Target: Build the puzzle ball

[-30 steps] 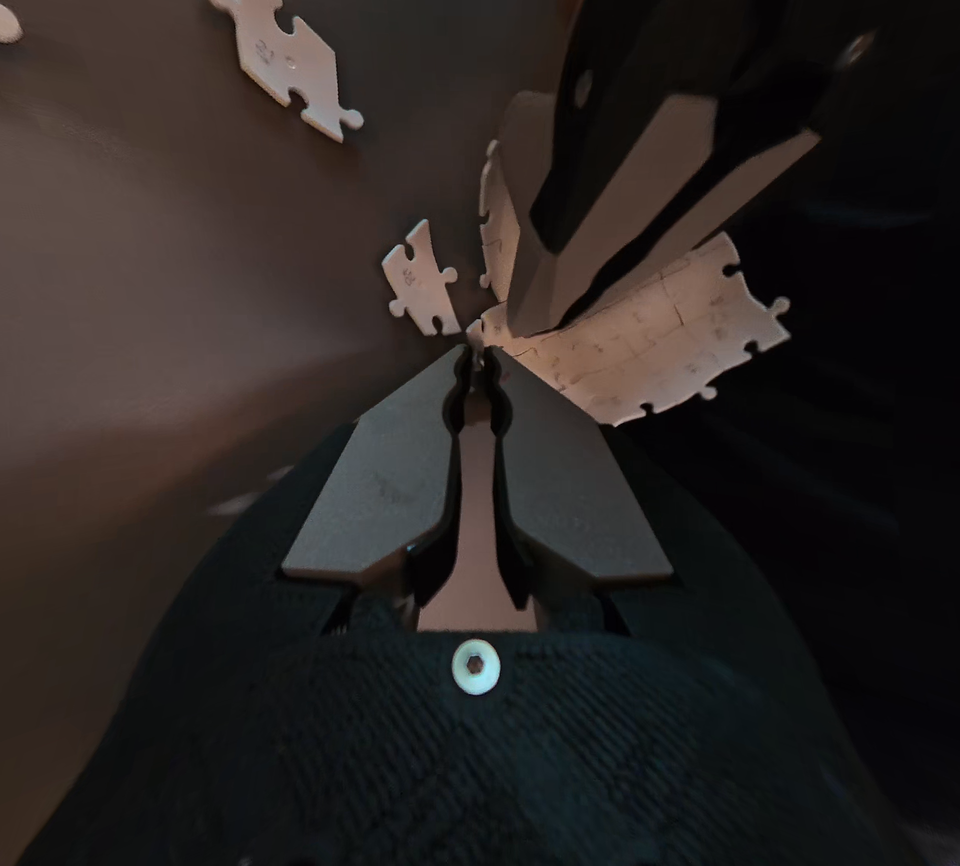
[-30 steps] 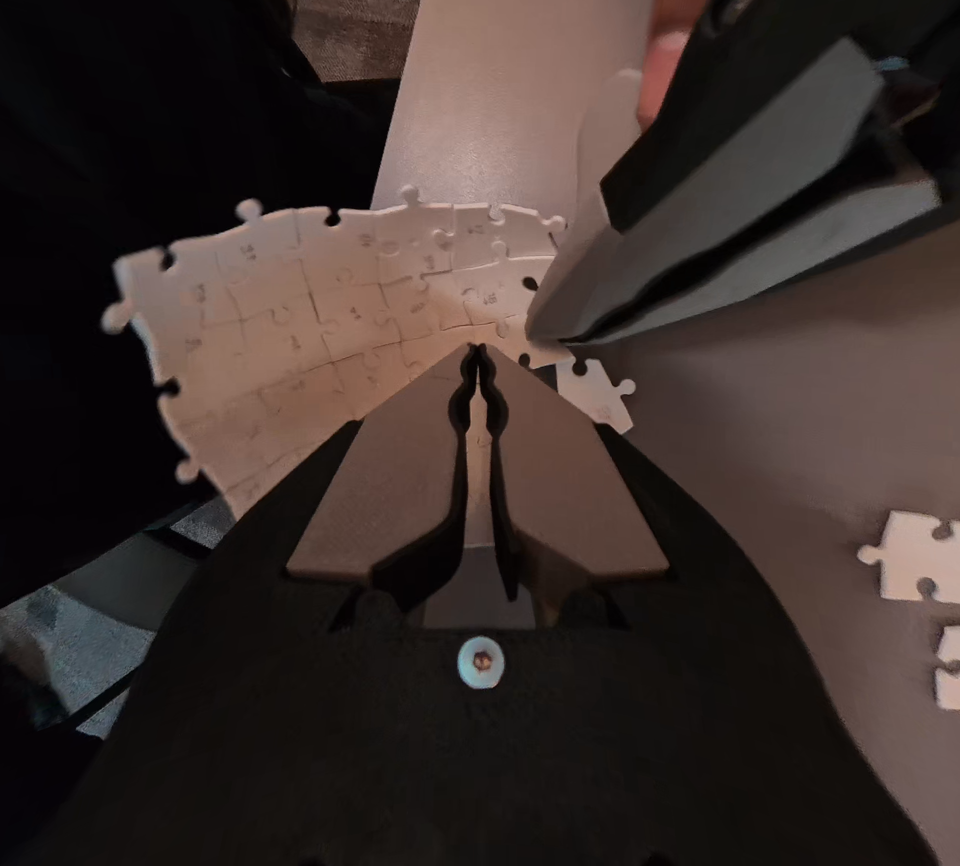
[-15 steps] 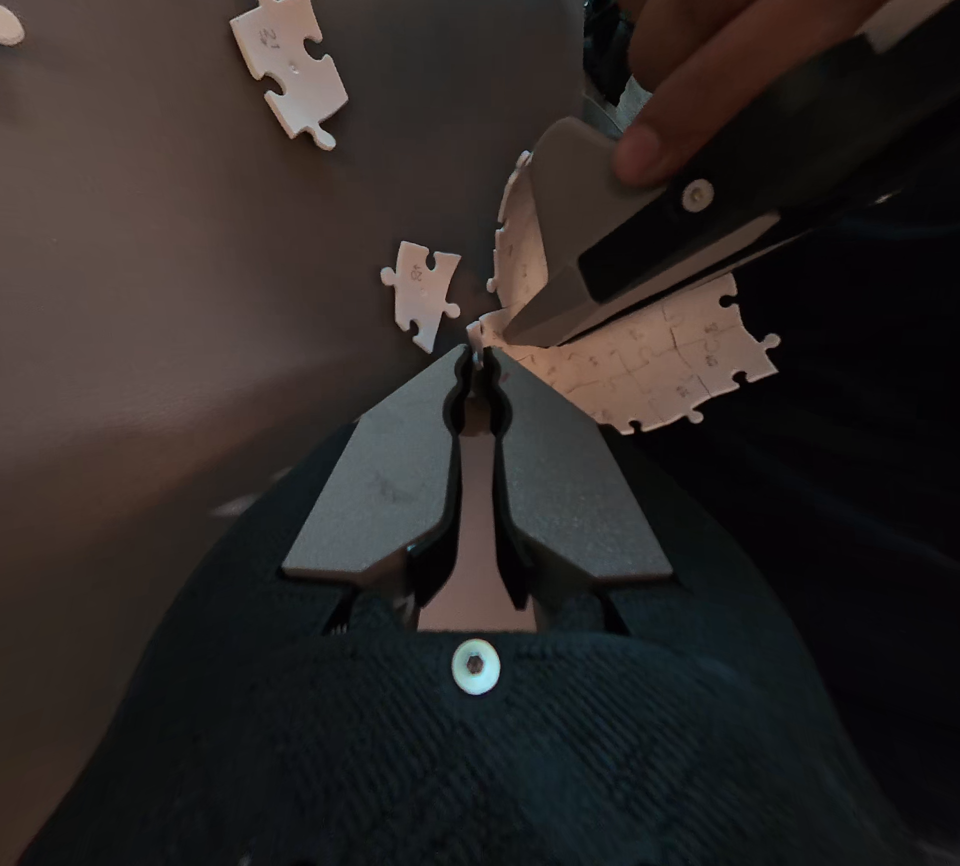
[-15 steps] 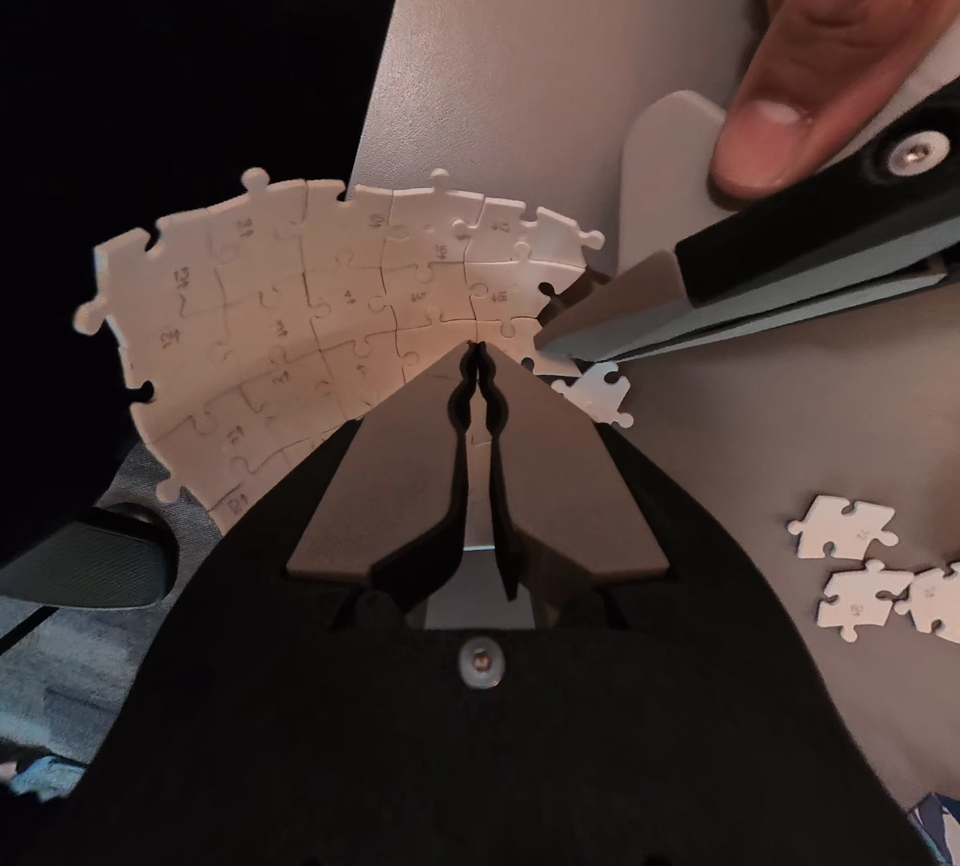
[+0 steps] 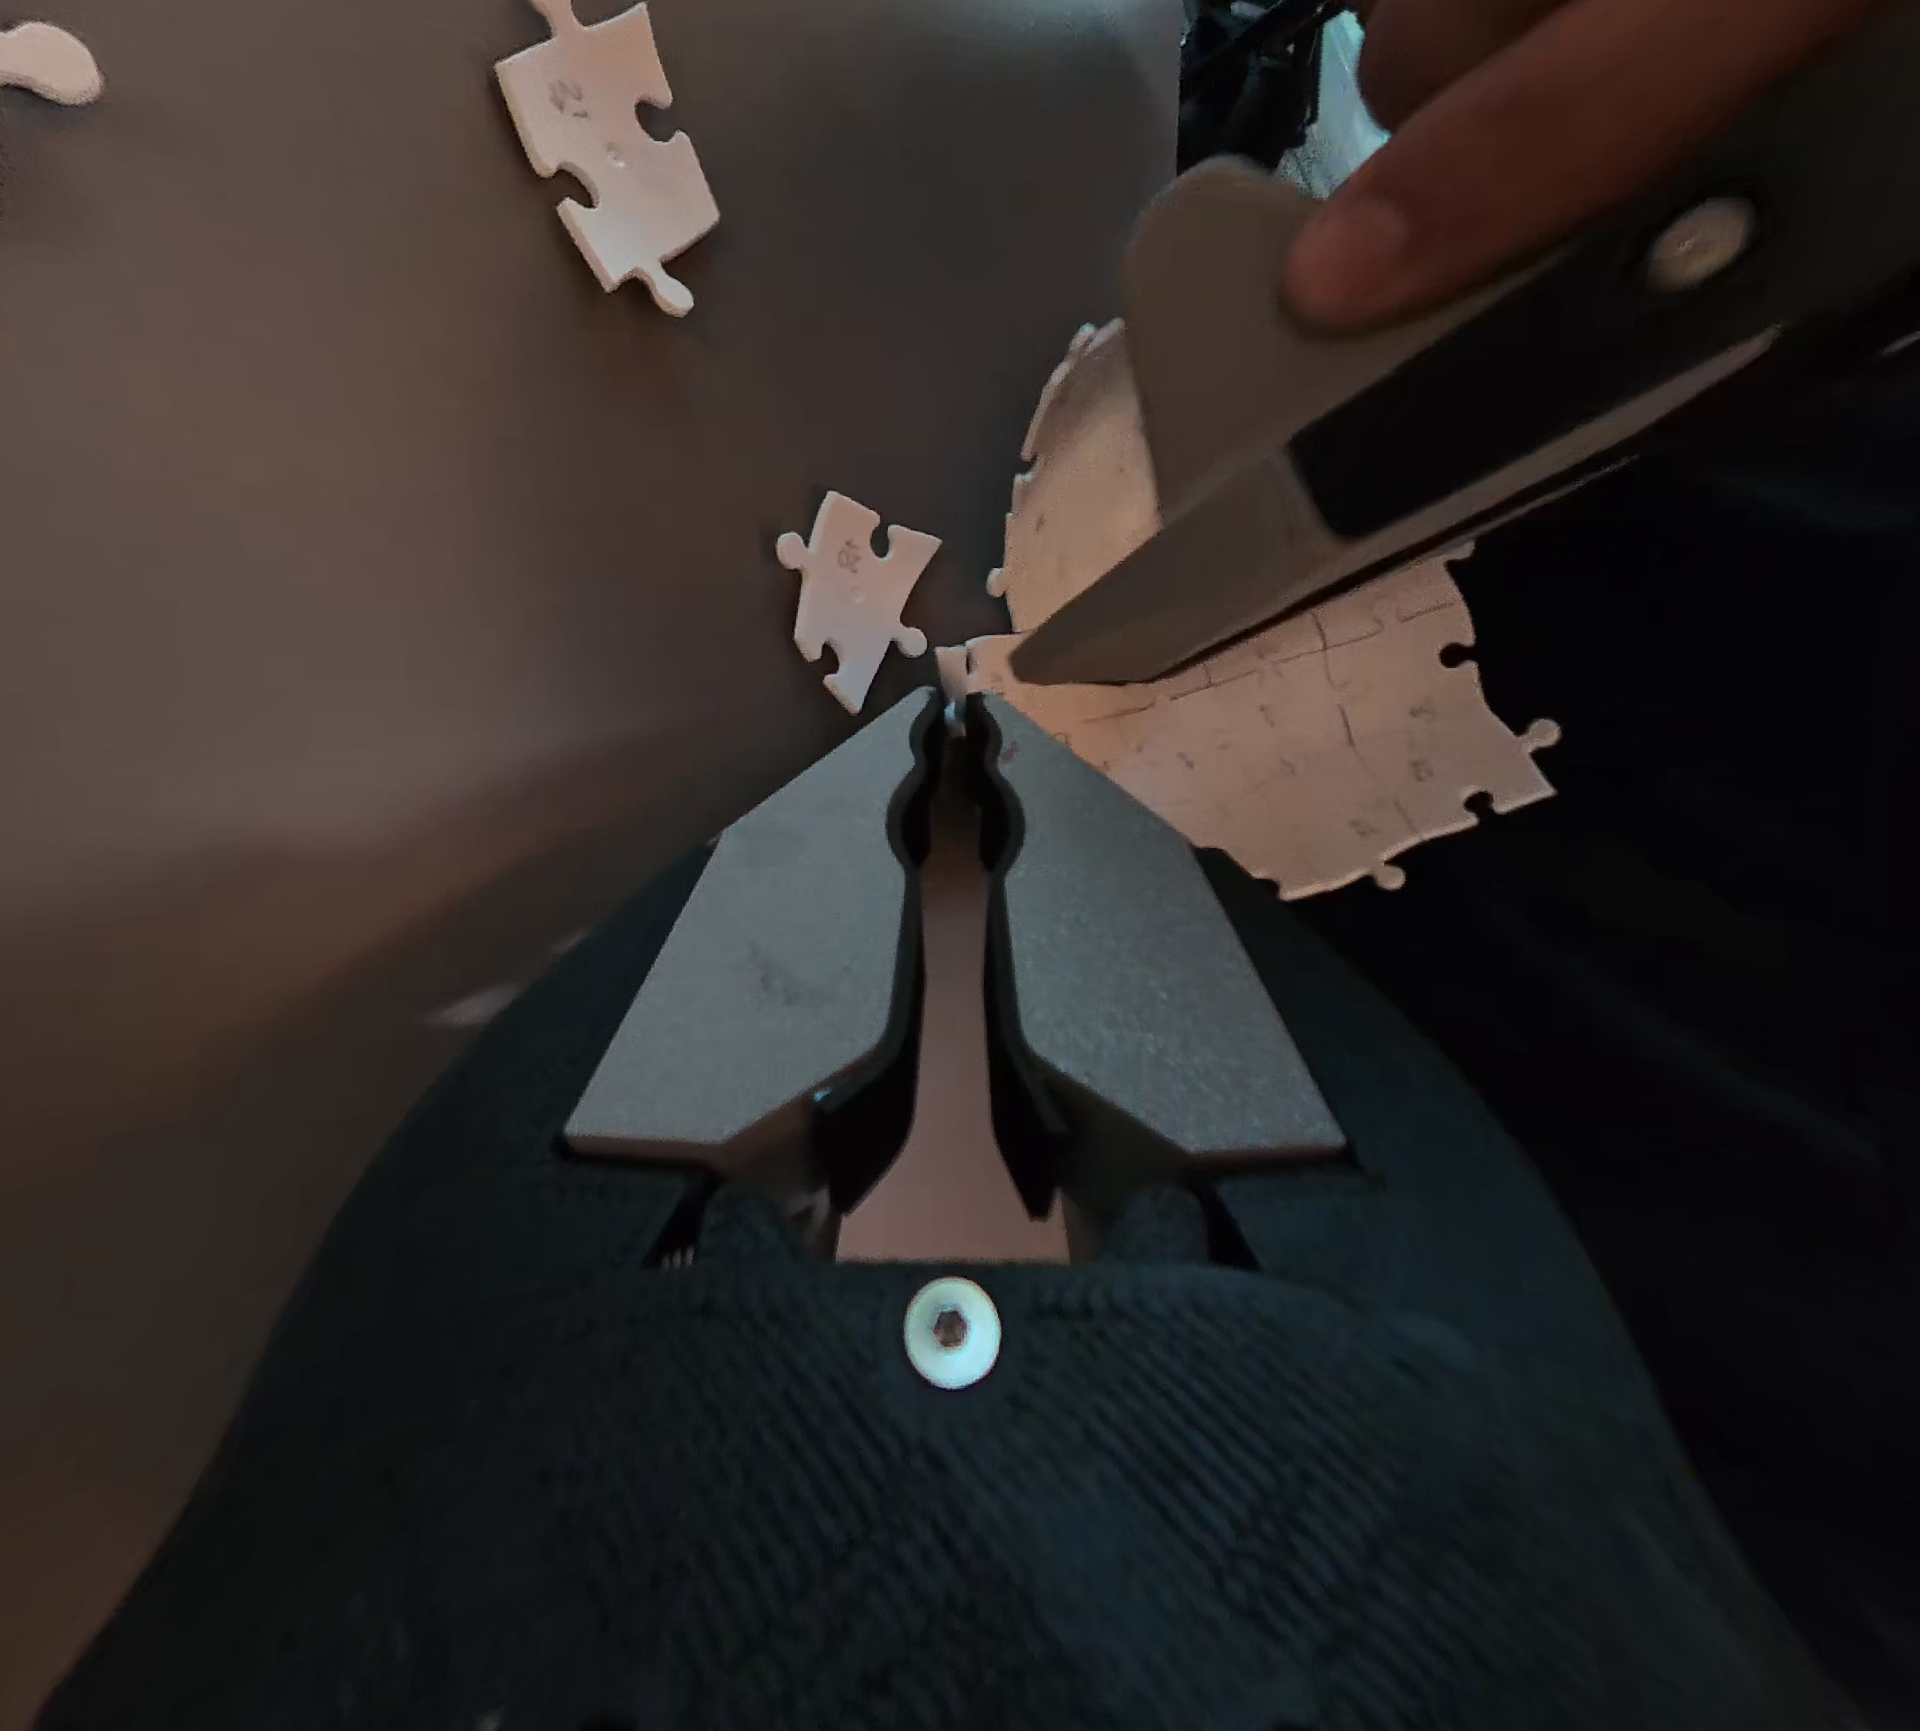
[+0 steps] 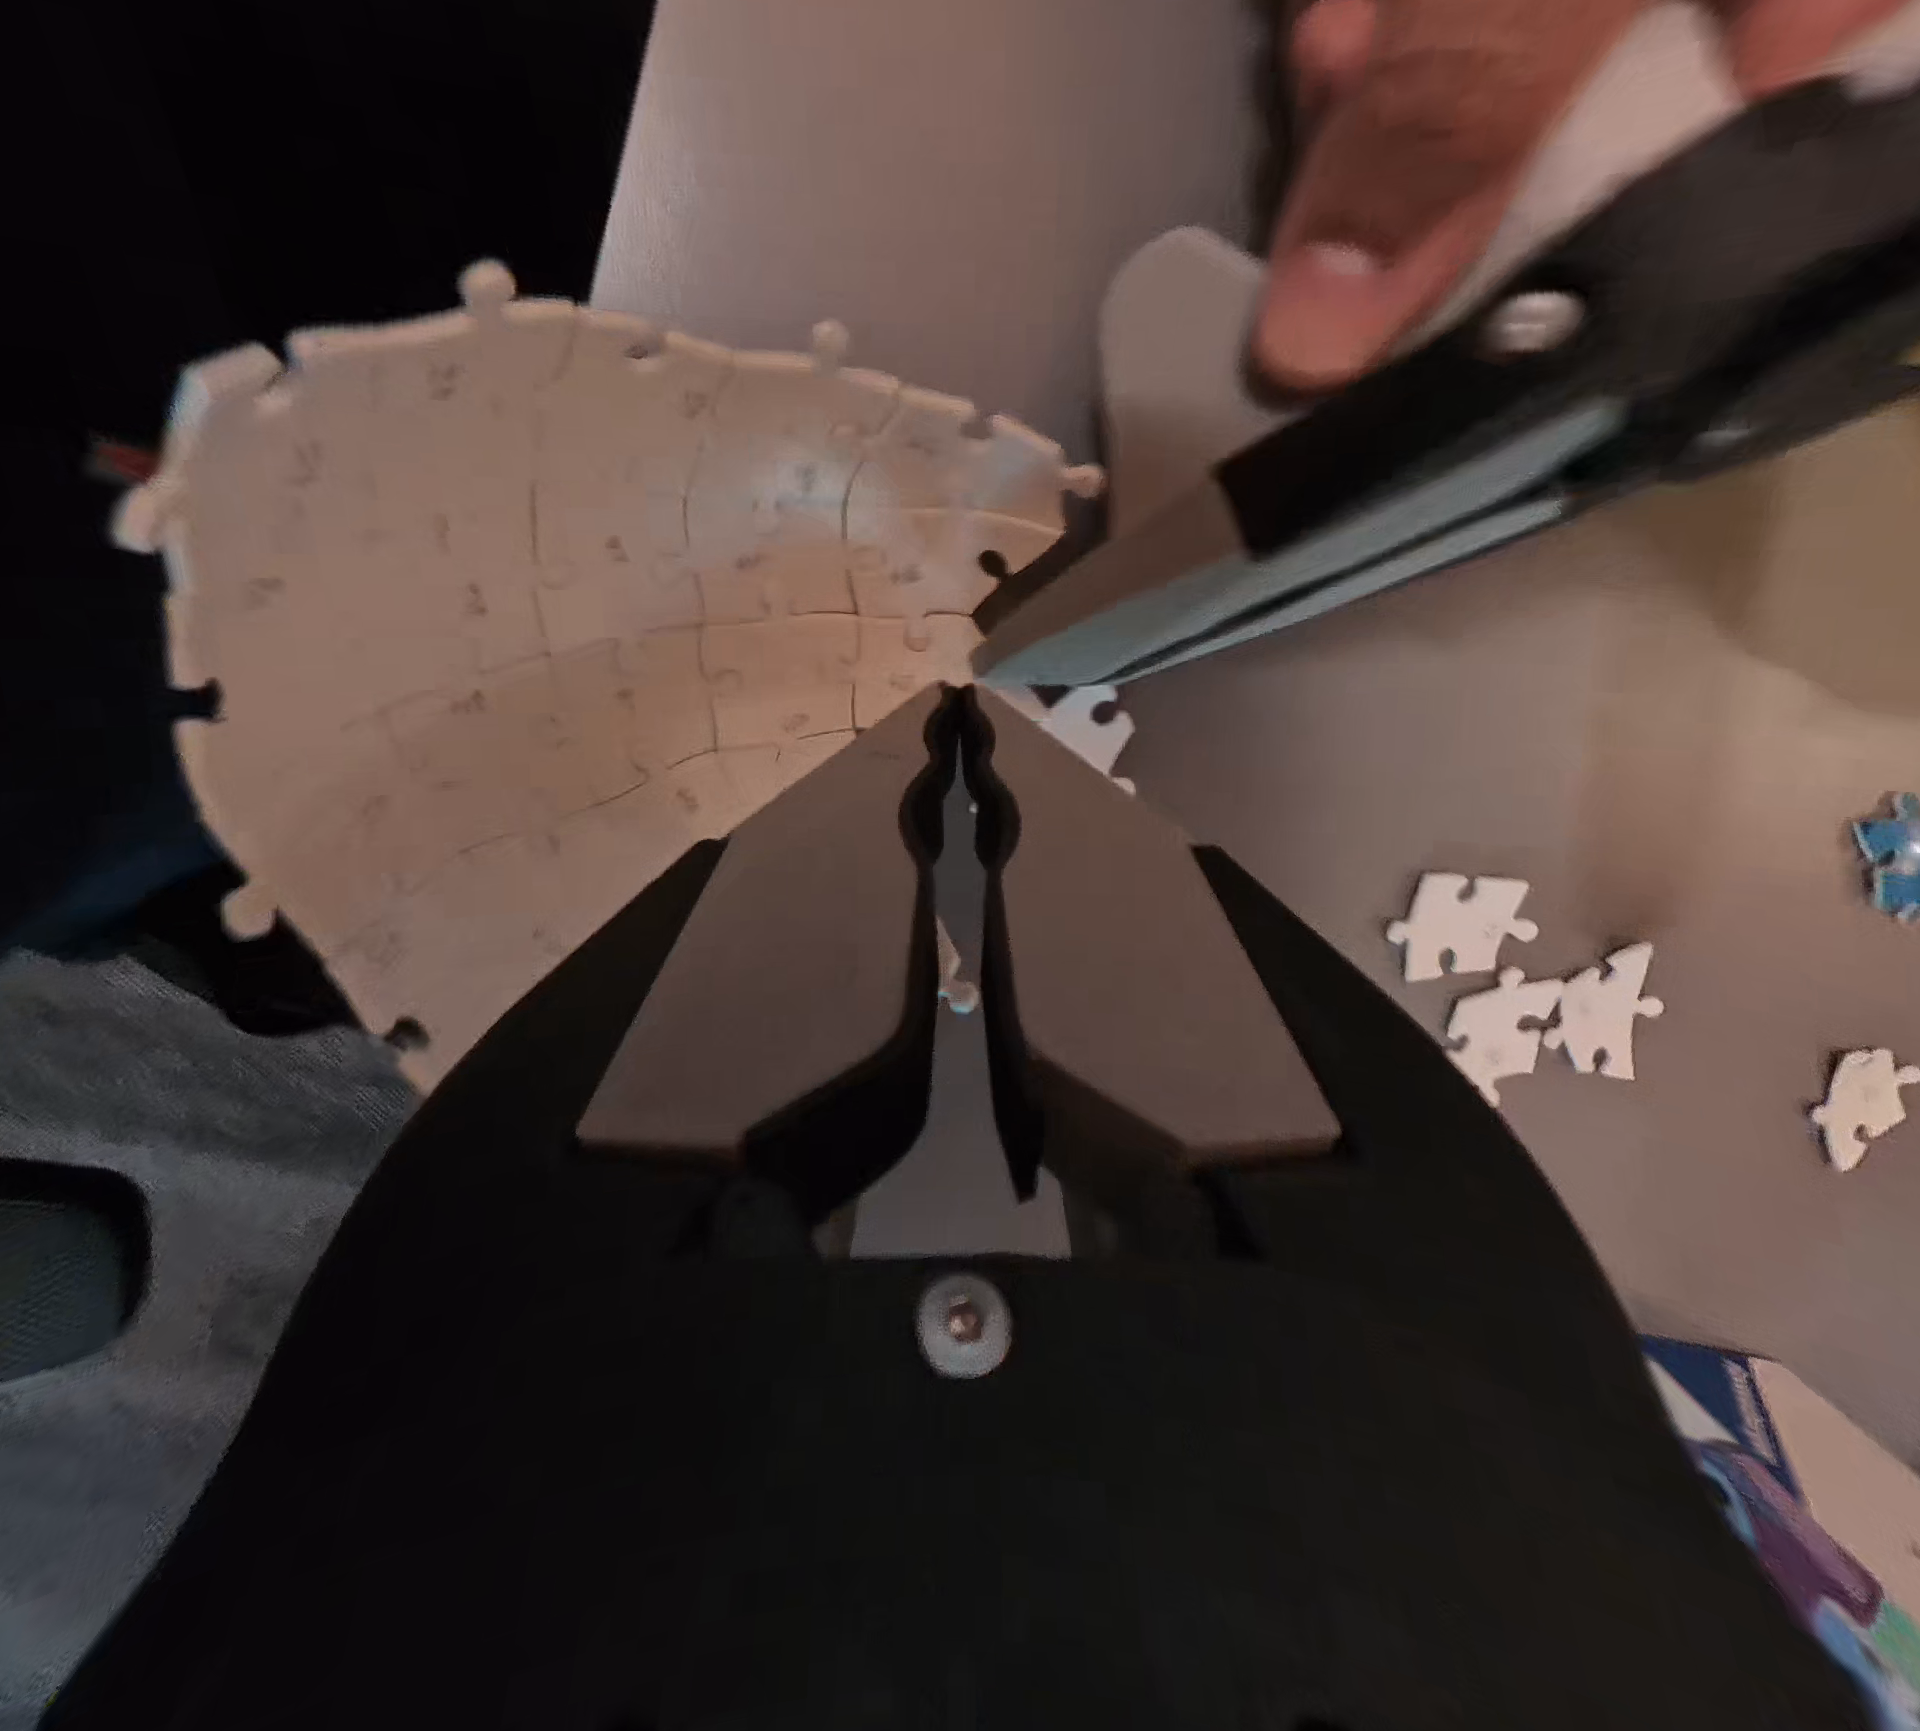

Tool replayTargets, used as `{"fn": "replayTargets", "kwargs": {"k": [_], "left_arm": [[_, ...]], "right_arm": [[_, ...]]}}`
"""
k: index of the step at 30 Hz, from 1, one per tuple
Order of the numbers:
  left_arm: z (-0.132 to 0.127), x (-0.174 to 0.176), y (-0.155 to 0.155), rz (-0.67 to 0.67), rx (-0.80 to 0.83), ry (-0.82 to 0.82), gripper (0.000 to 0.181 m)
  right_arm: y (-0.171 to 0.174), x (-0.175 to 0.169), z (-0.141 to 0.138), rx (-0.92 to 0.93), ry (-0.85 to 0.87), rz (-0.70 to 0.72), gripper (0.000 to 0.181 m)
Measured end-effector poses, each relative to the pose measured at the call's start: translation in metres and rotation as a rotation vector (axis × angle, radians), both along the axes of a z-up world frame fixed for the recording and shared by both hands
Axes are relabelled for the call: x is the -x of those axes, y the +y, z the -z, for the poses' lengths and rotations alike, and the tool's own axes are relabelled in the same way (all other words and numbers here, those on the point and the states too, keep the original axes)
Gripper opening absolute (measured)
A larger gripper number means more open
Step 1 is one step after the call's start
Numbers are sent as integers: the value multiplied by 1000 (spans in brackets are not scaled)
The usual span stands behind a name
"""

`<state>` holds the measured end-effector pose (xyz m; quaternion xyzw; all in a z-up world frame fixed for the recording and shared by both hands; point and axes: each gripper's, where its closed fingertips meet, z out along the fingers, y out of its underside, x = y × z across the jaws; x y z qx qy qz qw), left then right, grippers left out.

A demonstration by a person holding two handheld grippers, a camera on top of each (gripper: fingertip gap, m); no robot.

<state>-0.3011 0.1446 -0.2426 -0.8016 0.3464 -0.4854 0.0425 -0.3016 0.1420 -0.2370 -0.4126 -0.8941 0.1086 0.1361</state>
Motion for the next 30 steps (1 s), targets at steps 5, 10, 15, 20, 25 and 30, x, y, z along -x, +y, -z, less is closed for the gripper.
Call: {"fn": "replayTargets", "kwargs": {"k": [5, 10, 15, 20, 25, 30], "left_arm": [[0, 0, 0, 0, 0, 0, 1], [0, 0, 0, -1, 0, 3, 1], [0, 0, 1, -11, -11, 6, 1], [0, 0, 1, -12, -2, 0, 1], [0, 1, 3, -20, -4, 1, 1], [0, 1, 2, -16, 1, -4, 1]], "right_arm": [[-4, 10, -38, 97, 100, 9, 0], [-28, 0, 9, 69, -63, -63, 0], [-4, 18, -20, 27, 44, -27, 0], [-8, 15, -42, 36, 76, -42, 0], [6, 4, 4, -100, -41, -44, 0], [11, 19, -92, 100, 309, 52, 0]]}}
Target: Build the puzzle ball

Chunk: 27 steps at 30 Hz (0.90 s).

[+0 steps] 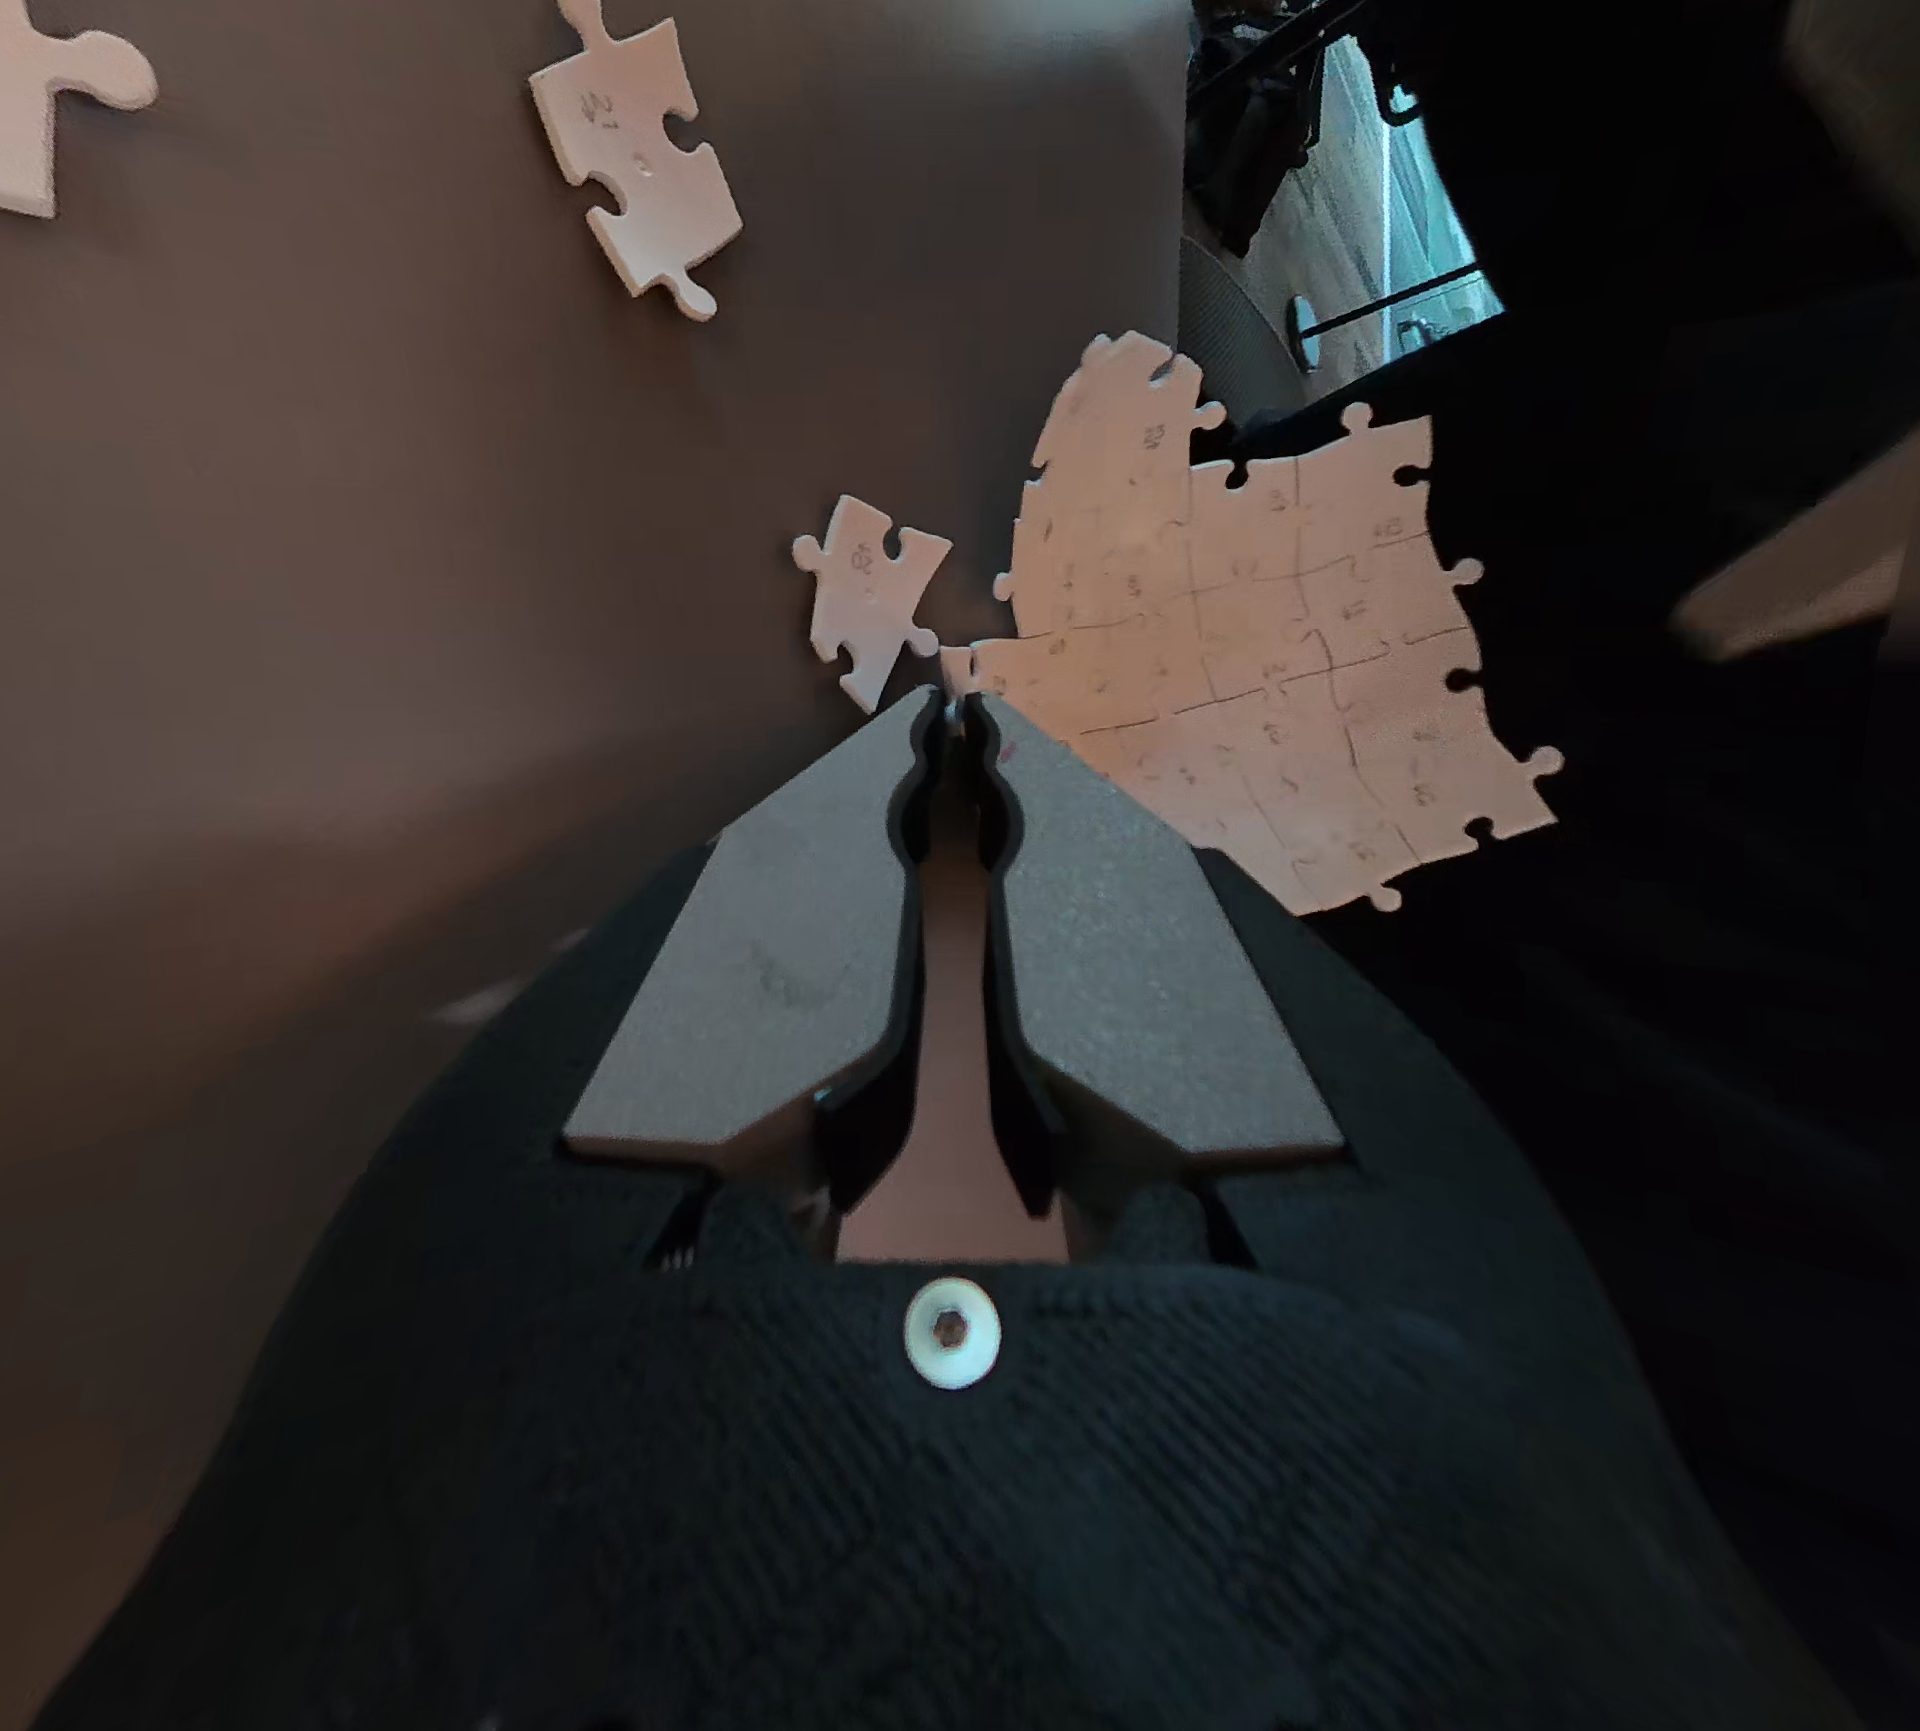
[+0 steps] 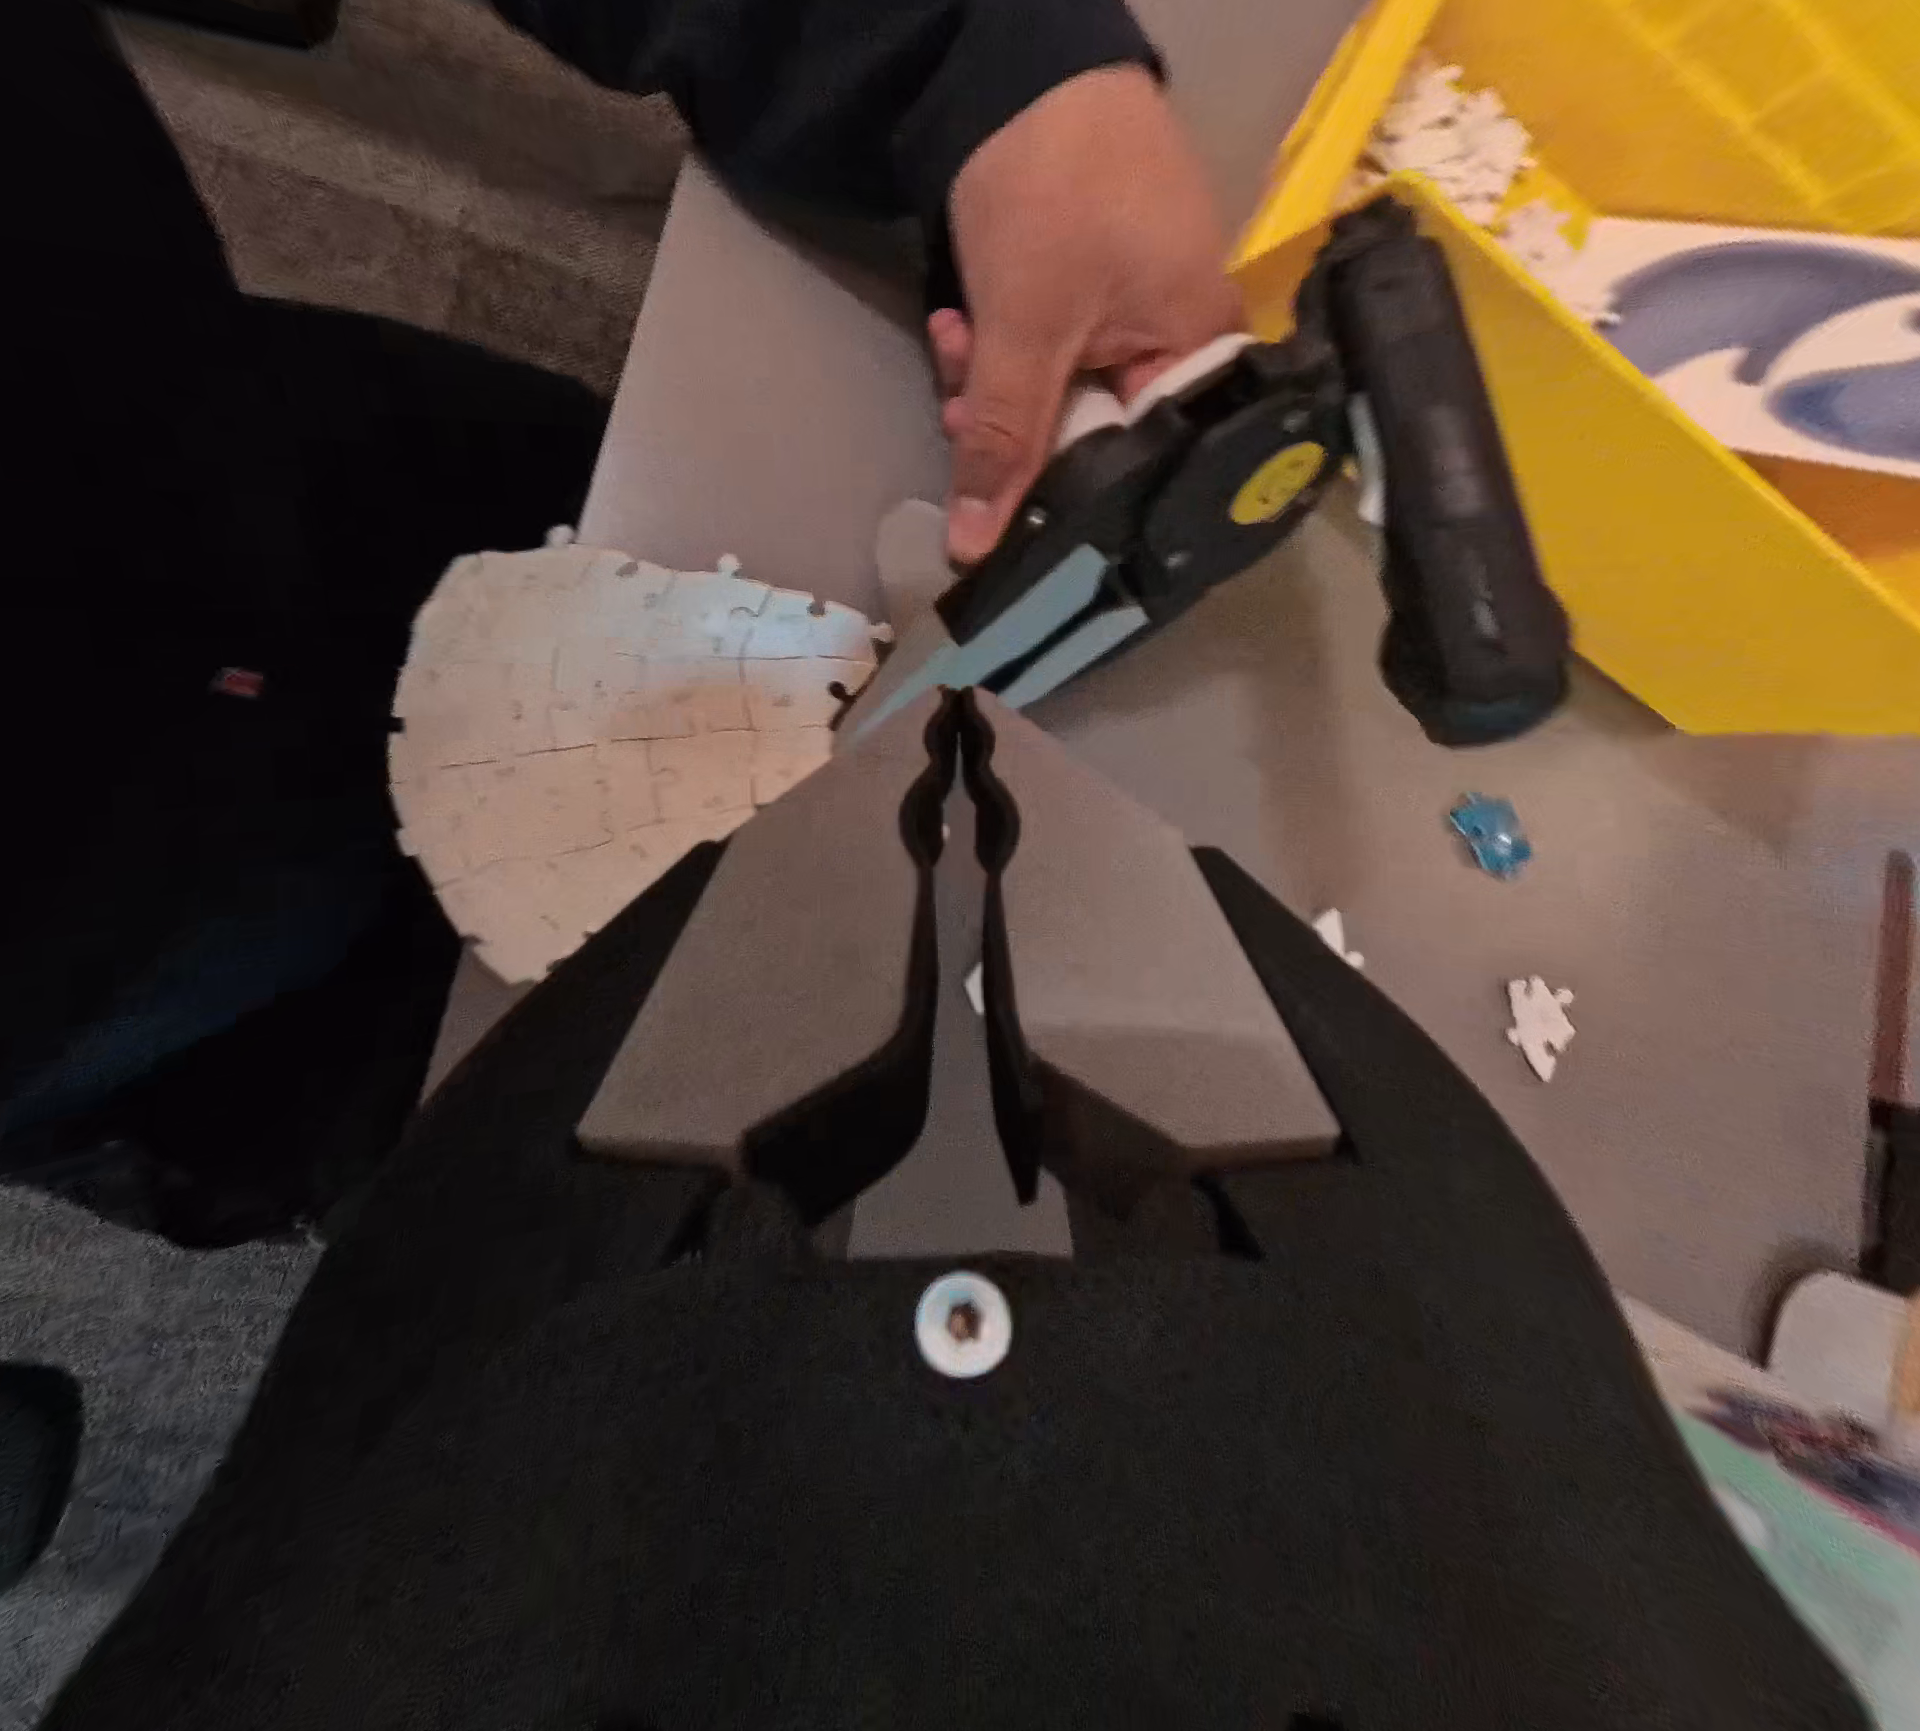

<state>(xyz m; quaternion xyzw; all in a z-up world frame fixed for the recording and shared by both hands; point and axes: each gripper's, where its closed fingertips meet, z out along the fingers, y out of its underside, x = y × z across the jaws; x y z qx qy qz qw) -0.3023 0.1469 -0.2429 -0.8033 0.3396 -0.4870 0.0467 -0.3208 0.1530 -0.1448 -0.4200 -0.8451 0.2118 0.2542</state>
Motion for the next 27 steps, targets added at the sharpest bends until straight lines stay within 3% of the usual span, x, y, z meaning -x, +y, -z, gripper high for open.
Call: {"fn": "replayTargets", "kwargs": {"k": [4, 9, 19, 27], "left_arm": [[0, 1, -1, 9, 8, -6, 1], [0, 1, -5, 28, 27, -13, 1], [-1, 1, -6, 38, 35, -22, 1], [-1, 1, -6, 43, 20, -16, 1]], "right_arm": [[46, -13, 9, -20, -10, 187, 0], [59, -27, 51, 81, -102, 284, 0], [48, -22, 97, 227, -185, 286, 0], [36, -14, 89, 324, -115, 155, 0]]}}
